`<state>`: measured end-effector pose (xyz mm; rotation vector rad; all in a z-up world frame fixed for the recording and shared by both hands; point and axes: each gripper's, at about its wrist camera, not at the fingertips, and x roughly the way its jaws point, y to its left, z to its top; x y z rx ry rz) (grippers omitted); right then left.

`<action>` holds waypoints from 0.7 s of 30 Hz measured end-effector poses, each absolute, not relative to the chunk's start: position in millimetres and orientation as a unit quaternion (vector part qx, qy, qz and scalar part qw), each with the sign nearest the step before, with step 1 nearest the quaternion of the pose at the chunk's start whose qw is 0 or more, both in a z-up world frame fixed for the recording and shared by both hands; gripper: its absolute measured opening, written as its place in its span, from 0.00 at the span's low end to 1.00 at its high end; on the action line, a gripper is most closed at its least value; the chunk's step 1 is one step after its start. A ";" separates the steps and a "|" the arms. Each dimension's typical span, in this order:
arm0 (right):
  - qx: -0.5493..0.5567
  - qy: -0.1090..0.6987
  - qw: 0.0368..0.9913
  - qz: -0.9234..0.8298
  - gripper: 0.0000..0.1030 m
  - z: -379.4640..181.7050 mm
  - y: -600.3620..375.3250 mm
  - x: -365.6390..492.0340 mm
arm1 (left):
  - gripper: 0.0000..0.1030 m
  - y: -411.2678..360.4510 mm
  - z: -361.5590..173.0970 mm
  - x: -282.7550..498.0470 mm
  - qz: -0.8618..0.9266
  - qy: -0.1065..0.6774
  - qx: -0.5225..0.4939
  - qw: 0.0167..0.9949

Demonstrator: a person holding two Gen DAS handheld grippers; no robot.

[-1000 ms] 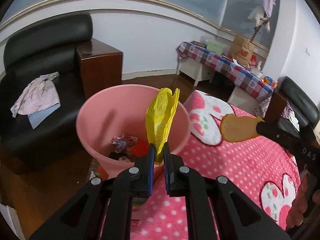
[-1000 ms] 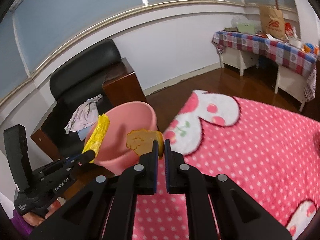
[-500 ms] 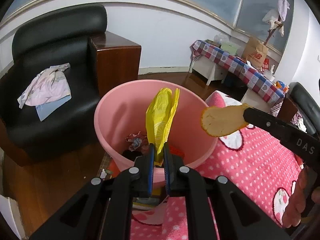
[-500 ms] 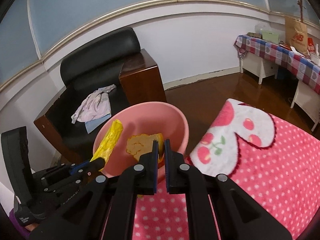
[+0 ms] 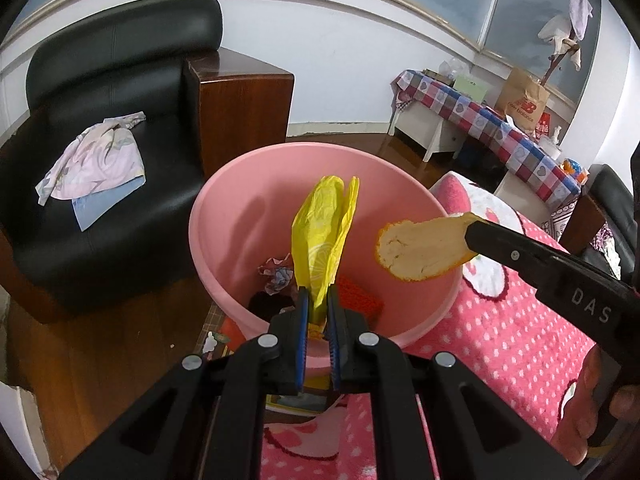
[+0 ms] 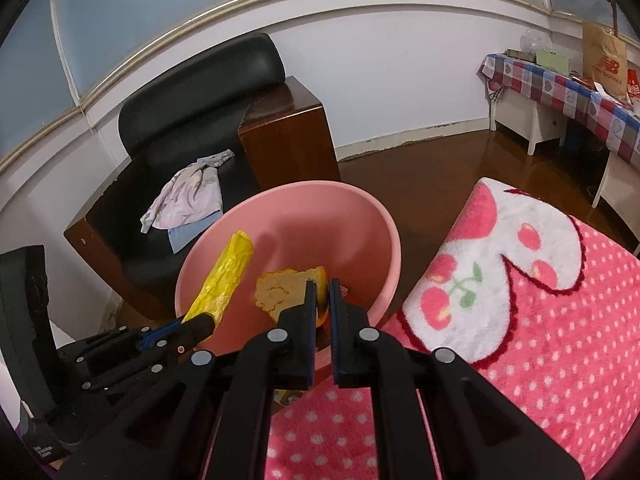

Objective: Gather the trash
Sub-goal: 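Open both grippers over the pink bucket to drop the bag and peel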

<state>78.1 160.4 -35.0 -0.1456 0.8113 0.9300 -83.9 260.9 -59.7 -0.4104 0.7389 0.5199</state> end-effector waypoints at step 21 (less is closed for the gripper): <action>-0.057 0.402 0.806 0.431 0.06 -42.7 172.1 89.4 | 0.19 267.6 -60.6 -85.9 0.255 0.357 -0.209 0.874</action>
